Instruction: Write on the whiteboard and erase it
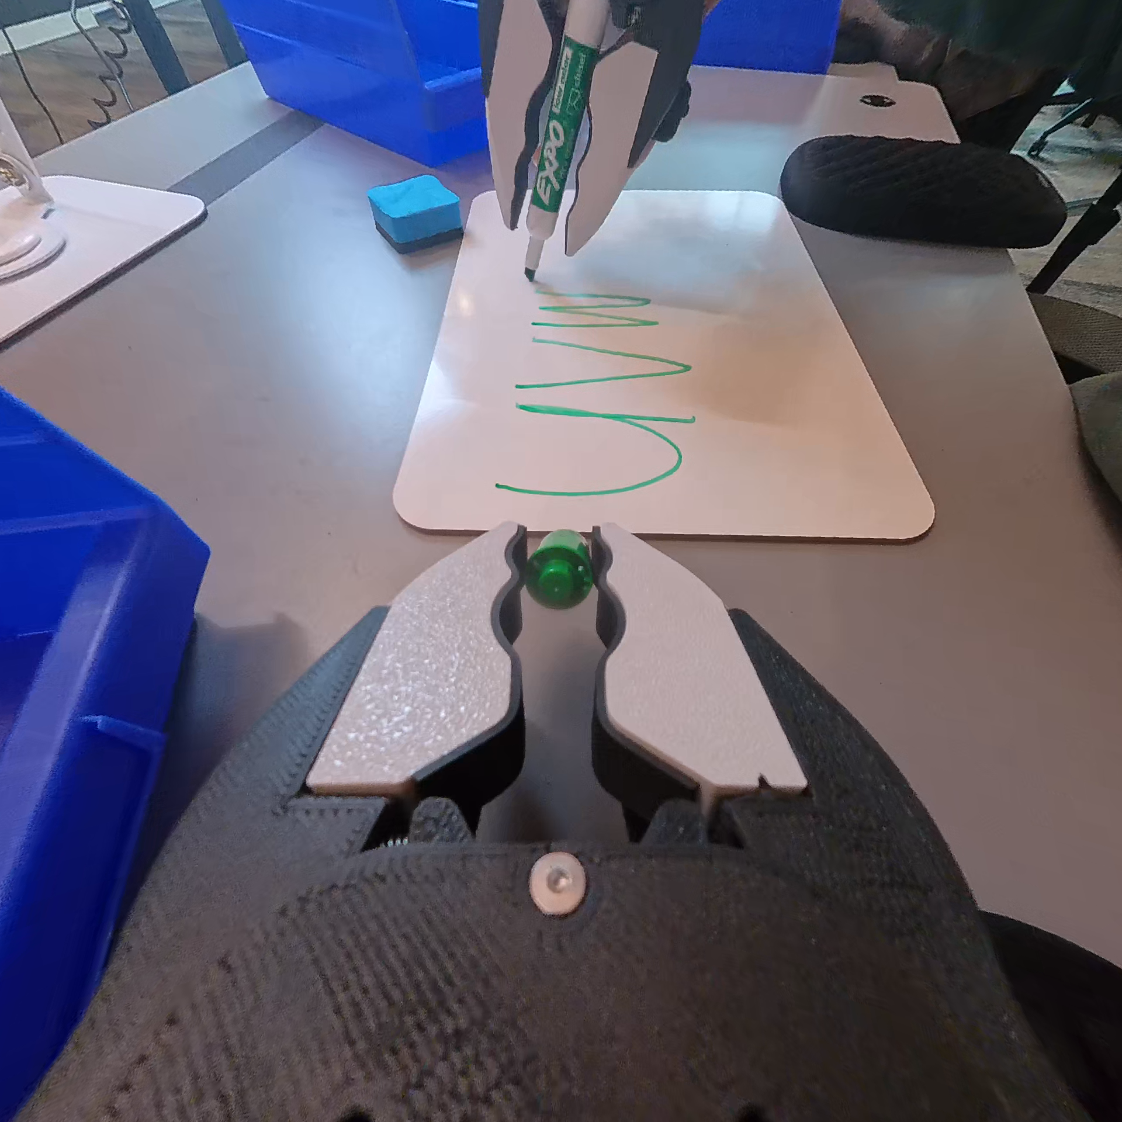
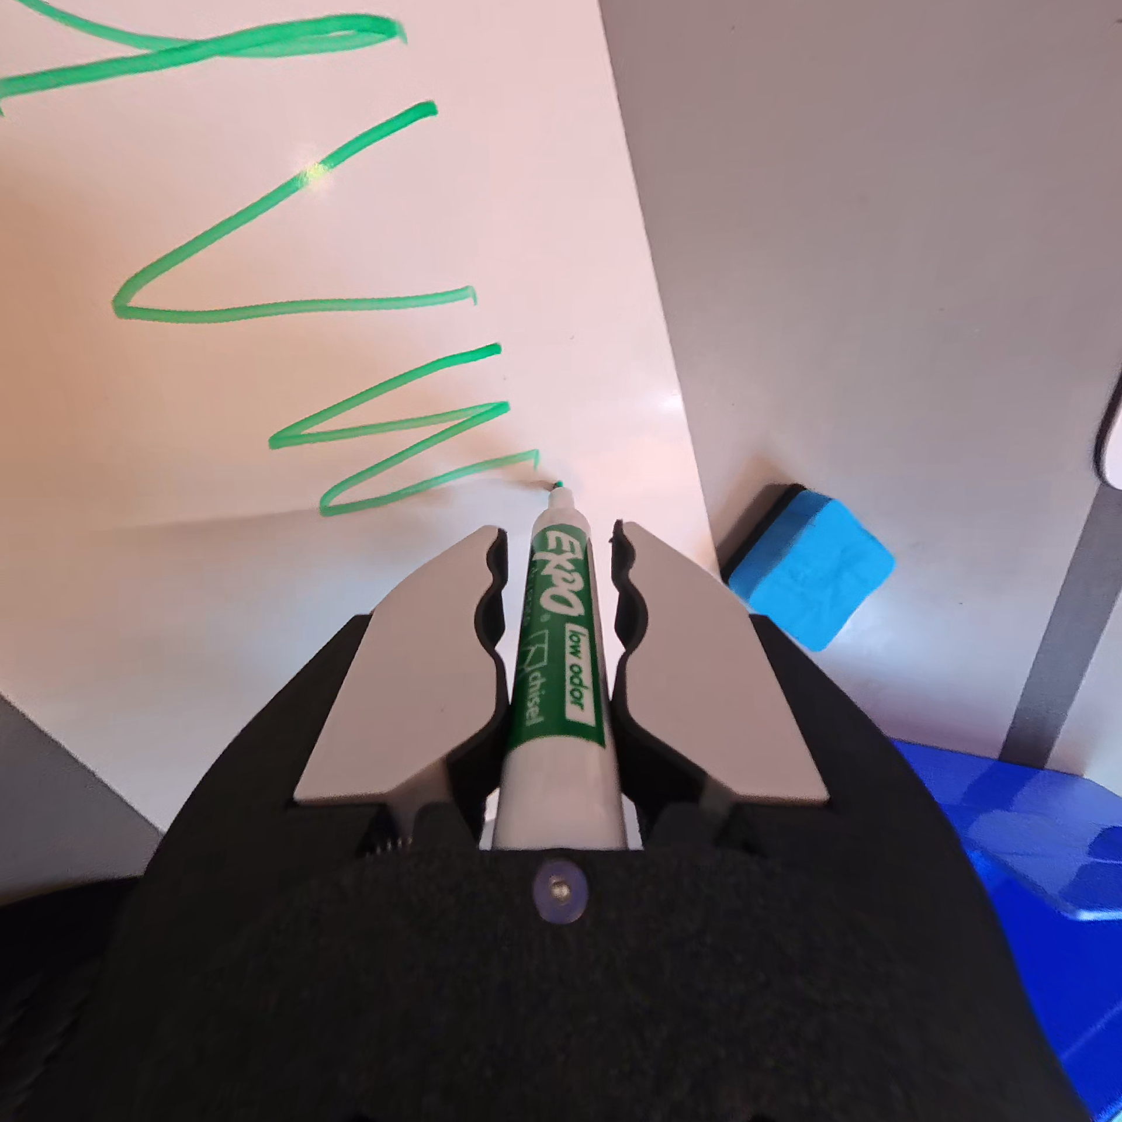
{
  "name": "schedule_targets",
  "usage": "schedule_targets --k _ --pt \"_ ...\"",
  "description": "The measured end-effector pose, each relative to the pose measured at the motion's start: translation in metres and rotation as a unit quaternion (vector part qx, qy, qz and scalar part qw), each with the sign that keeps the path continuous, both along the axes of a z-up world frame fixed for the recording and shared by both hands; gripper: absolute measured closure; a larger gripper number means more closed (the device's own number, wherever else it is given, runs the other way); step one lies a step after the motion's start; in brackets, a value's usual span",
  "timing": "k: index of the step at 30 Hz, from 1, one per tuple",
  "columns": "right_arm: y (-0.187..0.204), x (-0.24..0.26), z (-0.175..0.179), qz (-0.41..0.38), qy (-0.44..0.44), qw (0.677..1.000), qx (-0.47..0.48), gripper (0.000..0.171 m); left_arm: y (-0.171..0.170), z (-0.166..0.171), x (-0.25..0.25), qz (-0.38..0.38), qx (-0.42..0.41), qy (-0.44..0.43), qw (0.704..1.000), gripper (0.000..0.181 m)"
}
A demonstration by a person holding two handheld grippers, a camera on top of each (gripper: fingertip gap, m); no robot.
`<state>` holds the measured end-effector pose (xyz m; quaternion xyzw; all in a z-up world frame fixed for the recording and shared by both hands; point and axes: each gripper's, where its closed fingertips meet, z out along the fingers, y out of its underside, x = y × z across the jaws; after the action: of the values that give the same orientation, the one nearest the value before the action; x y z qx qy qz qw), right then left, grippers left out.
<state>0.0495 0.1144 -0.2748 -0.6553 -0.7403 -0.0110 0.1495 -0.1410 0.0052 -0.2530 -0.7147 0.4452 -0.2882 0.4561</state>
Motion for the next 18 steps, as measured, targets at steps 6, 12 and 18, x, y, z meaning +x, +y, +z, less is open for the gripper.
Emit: schedule_targets --k 6,12,18 --pt "-0.03 0.032 0.0 -0.008 -0.034 0.999 -0.022 0.138 -0.001 0.0 0.0 -0.002 0.0 0.0 1.0 0.161" --pt "-0.057 0.056 0.001 -0.018 -0.046 0.998 -0.033 0.138 -0.001 -0.001 0.0 -0.001 -0.002 0.002 1.0 0.161" --pt "-0.024 0.04 0.013 -0.031 0.004 0.999 0.0 0.138 -0.001 -0.001 0.001 -0.002 0.001 0.005 1.0 0.161"
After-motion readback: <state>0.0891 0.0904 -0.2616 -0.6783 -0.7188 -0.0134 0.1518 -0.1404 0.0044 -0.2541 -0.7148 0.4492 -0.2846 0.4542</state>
